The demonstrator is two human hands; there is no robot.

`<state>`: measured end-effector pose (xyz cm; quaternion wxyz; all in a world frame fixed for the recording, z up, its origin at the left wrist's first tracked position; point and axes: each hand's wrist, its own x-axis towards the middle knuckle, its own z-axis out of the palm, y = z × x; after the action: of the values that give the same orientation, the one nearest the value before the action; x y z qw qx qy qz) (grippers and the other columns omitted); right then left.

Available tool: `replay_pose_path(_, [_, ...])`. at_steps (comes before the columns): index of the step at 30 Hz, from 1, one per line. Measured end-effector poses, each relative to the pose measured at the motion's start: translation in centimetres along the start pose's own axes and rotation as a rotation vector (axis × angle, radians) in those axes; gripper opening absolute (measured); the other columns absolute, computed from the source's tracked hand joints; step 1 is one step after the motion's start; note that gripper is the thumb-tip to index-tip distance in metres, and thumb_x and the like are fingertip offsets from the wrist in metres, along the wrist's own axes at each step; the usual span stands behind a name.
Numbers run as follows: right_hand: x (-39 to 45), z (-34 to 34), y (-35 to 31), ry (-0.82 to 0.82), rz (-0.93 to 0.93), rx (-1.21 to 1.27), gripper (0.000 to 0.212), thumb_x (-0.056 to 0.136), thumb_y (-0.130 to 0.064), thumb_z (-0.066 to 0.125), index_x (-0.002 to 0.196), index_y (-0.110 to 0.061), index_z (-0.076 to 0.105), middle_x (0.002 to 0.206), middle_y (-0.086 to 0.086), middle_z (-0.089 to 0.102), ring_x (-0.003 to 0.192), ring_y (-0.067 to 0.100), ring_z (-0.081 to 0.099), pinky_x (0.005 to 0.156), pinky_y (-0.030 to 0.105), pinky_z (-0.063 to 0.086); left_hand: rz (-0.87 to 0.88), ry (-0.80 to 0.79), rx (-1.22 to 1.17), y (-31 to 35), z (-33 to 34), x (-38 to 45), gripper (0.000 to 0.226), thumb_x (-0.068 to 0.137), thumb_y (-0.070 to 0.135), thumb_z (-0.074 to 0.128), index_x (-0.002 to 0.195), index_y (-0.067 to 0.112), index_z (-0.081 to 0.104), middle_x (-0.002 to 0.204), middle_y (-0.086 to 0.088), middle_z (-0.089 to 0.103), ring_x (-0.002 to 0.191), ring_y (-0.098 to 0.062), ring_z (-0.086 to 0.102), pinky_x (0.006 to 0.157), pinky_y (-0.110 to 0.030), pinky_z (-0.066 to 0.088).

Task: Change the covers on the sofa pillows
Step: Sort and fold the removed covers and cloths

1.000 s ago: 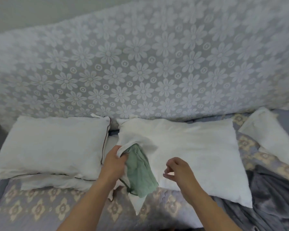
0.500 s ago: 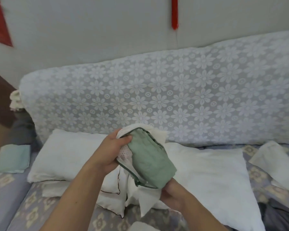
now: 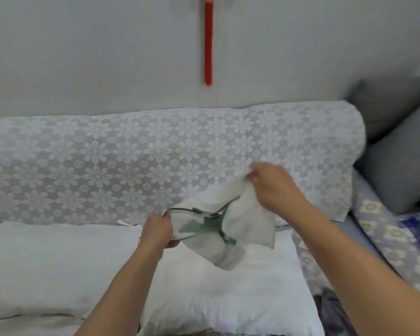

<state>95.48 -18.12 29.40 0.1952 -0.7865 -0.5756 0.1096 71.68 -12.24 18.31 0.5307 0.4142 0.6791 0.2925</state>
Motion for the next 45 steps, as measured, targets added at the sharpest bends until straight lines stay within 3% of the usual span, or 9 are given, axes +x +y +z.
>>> replay_pose_path(3, [-2.0,-2.8,0.8,0.36,0.022,0.18,0.028,0.105,-0.02,0.039,0.079,-0.013,0.05,0.074,-0.005,0.052,0.068,0.016,0.049,0.062,0.033,0.03,0.086,0.032,-0.061,1.2,0.4,-0.1,0.025,0.106,0.023,0.043,0.101,0.004,0.058,0.082,-0.019,0.058,0.056,-0.029,0.055,0.029,-0.018,0.035])
replay_pose_path(7, [-3.6,-1.5,1.8,-0.338,0.221,0.213,0.037,0.103,-0.034,0.047,0.072,-0.013,0.051,0.068,0.003,0.053,0.06,0.02,0.057,0.059,0.032,0.044,-0.079,0.017,-0.251,2.1,-1.2,1.3,0.009,0.101,0.007,0.049,0.105,0.008,0.056,0.069,-0.011,0.05,0.043,-0.018,0.049,0.034,-0.022,0.046])
replay_pose_path(10, [-4.1,-0.7,3.4,0.028,0.273,0.45,0.037,0.102,-0.029,0.048,0.069,-0.016,0.042,0.066,0.002,0.041,0.059,0.016,0.04,0.055,0.032,0.031,0.095,0.077,-0.248,5.5,-3.2,1.7,0.012,0.098,0.007,0.047,0.102,0.008,0.059,0.068,-0.01,0.048,0.029,-0.009,0.041,0.038,-0.022,0.046])
replay_pose_path(16, [-7.3,5.7,6.3,-0.035,0.345,0.475,0.04,0.105,-0.035,0.044,0.076,-0.009,0.056,0.077,0.005,0.06,0.073,0.023,0.055,0.066,0.035,0.038,0.462,-0.09,0.072,12.2,2.7,-2.0,0.027,0.097,0.014,0.053,0.071,0.017,0.058,0.072,-0.004,0.058,0.068,-0.019,0.057,0.068,-0.032,0.052])
replay_pose_path(19, [-9.7,9.9,8.9,-0.076,0.497,0.635,0.035,0.107,-0.031,0.042,0.088,-0.012,0.065,0.088,0.003,0.067,0.084,0.022,0.063,0.073,0.033,0.047,0.633,-0.352,0.351,7.1,9.5,-3.4,0.022,0.101,0.024,0.052,0.114,0.014,0.067,0.098,-0.011,0.069,0.085,-0.024,0.063,0.081,-0.035,0.051])
replay_pose_path(24, [-17.1,20.0,19.1,-0.21,1.168,0.978,0.014,0.103,-0.016,0.047,0.099,-0.009,0.057,0.076,0.016,0.057,0.062,0.026,0.053,0.055,0.029,0.049,0.248,-1.0,0.775,-15.7,12.9,-4.2,0.1,0.082,0.062,0.063,0.159,0.041,0.003,0.154,-0.006,0.042,0.137,-0.025,0.045,0.115,-0.043,0.037])
replay_pose_path(31, [-24.2,23.6,25.1,-0.454,1.464,0.722,0.022,0.096,-0.004,0.049,0.077,-0.012,0.054,0.063,0.009,0.053,0.053,0.022,0.05,0.05,0.024,0.043,-0.668,-0.346,0.336,-30.7,3.2,-1.6,0.047,0.089,0.028,0.062,0.126,-0.002,0.06,0.105,-0.022,0.064,0.092,-0.035,0.061,0.079,-0.039,0.053])
replay_pose_path(39, [-13.3,31.5,26.7,-0.578,1.05,0.532,0.048,0.094,0.001,0.06,0.14,-0.002,0.045,0.09,0.012,0.058,0.066,0.021,0.06,0.058,0.027,0.053,-0.739,-0.183,0.153,-33.1,5.4,7.3,0.05,0.099,0.037,0.059,0.138,0.007,0.05,0.103,-0.02,0.06,0.077,-0.022,0.056,0.076,-0.036,0.048])
replay_pose_path(45, [-5.7,34.5,24.1,-0.514,1.024,0.608,0.044,0.091,-0.022,0.071,0.126,-0.001,0.056,0.115,0.012,0.06,0.094,0.025,0.055,0.077,0.03,0.042,-0.853,-0.312,0.126,-32.7,9.8,4.2,0.032,0.103,0.006,0.042,0.072,0.014,0.046,0.063,0.0,0.041,0.053,-0.011,0.039,0.058,-0.025,0.03])
